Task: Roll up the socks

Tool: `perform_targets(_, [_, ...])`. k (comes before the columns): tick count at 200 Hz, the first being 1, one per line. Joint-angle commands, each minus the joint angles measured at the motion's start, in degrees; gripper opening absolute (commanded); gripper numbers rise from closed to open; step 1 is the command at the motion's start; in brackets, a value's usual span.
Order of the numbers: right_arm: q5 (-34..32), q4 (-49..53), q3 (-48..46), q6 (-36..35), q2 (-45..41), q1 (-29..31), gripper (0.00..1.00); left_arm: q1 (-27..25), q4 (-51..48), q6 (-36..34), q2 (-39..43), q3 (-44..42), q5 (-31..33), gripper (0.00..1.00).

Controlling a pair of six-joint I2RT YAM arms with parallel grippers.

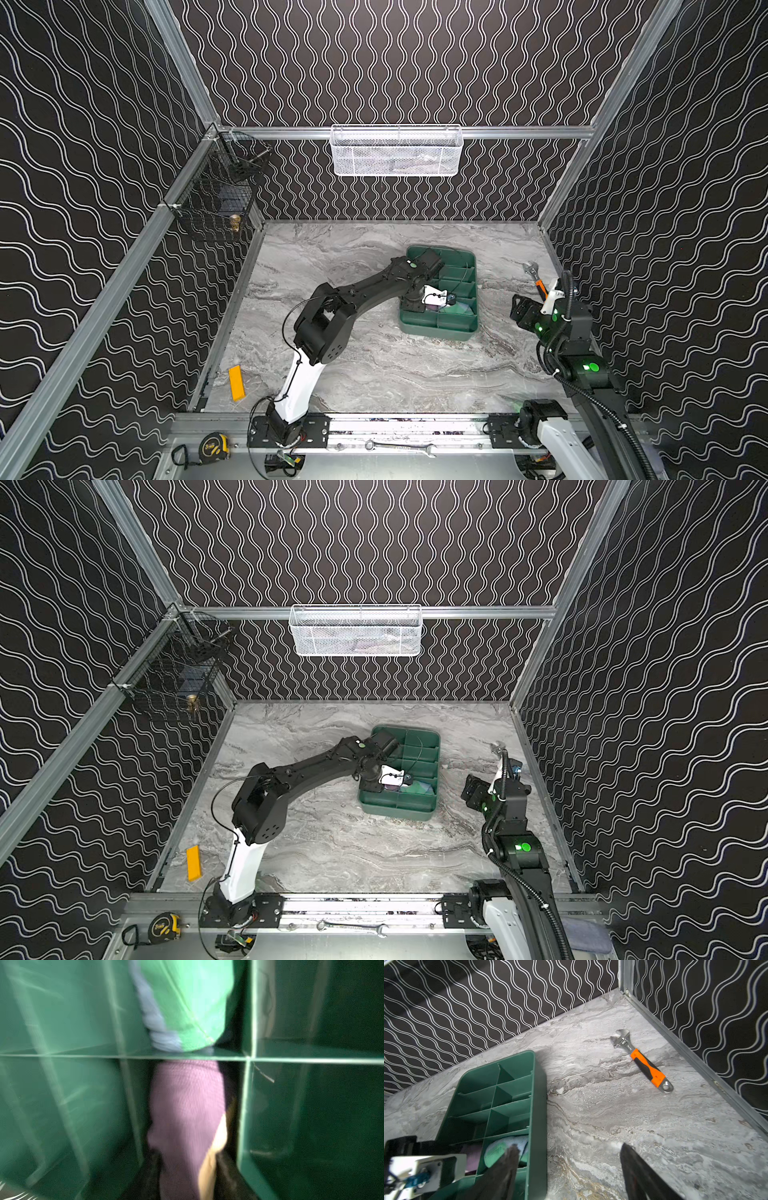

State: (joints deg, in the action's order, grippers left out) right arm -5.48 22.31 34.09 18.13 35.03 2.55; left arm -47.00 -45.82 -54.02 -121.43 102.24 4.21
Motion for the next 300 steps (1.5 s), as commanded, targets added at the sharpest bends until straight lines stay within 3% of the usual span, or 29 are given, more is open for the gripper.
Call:
perform_targets(1, [3.1,-4.8,-0.3,-0.8,0.8,0.0,0.79,-0.1,1.7,1.5,3.5,0.8,1.0,0.44])
perform_targets(26, [3.9,-7.5,0.1,-0.8,3.6,0.0,0.8,0.2,12.0,5.5,13.7,-3.4,-1.6,0.53])
perform_targets(55, [2.0,-11.1,2.2,-1.5,7.6,0.1,0.83,1.0,28.6,7.7,28.3,-14.4,-3.5,0.69])
perform_targets(73, [-0.1,-14.2,4.0,-2.7,9.5,0.1,0.85,2.2,37.1,10.3,35.7,-20.1,-0.1,0.71])
perform_targets(93, [-0.2,-19.1,5.3,-4.6,11.7,-0.1,0.87,5.4,48.1,17.0,44.3,-28.3,7.2,0.82])
perform_targets(101, [0.9,-20.4,6.0,-5.2,13.2,0.0,0.87,7.5,50.9,21.0,47.0,-31.1,10.9,0.9])
perform_targets(112, [4.1,-21.2,7.2,-7.0,16.3,0.0,0.86,11.2,49.9,26.9,50.1,-33.4,15.5,0.98])
perform_targets(124, [7.0,-19.3,9.5,-8.0,20.8,0.1,0.81,16.3,44.2,33.7,52.4,-34.7,17.9,0.99])
perform_targets(153, [9.4,-11.6,16.8,-4.5,35.2,0.3,0.64,32.4,33.9,48.3,54.9,-40.6,12.7,0.99])
perform_targets(164, [10.4,-12.6,17.0,-3.8,39.1,0.6,0.61,35.9,34.7,52.4,55.6,-45.0,14.6,0.99])
perform_targets(175, [11.0,-14.5,16.5,-3.0,42.2,1.3,0.58,36.9,36.8,54.8,56.4,-49.4,18.2,0.99])
perform_targets(200, [12.5,-16.3,17.6,-2.7,49.8,3.8,0.5,38.3,39.5,56.7,55.8,-54.9,18.6,0.99])
perform_targets(250, [9.1,-19.9,18.6,-1.0,57.1,11.0,0.4,38.4,39.4,57.0,53.4,-56.6,18.9,0.99])
perform_targets(300, [6.2,-20.8,20.1,-0.6,58.2,15.8,0.44,38.5,40.6,56.1,52.7,-56.5,18.0,0.99])
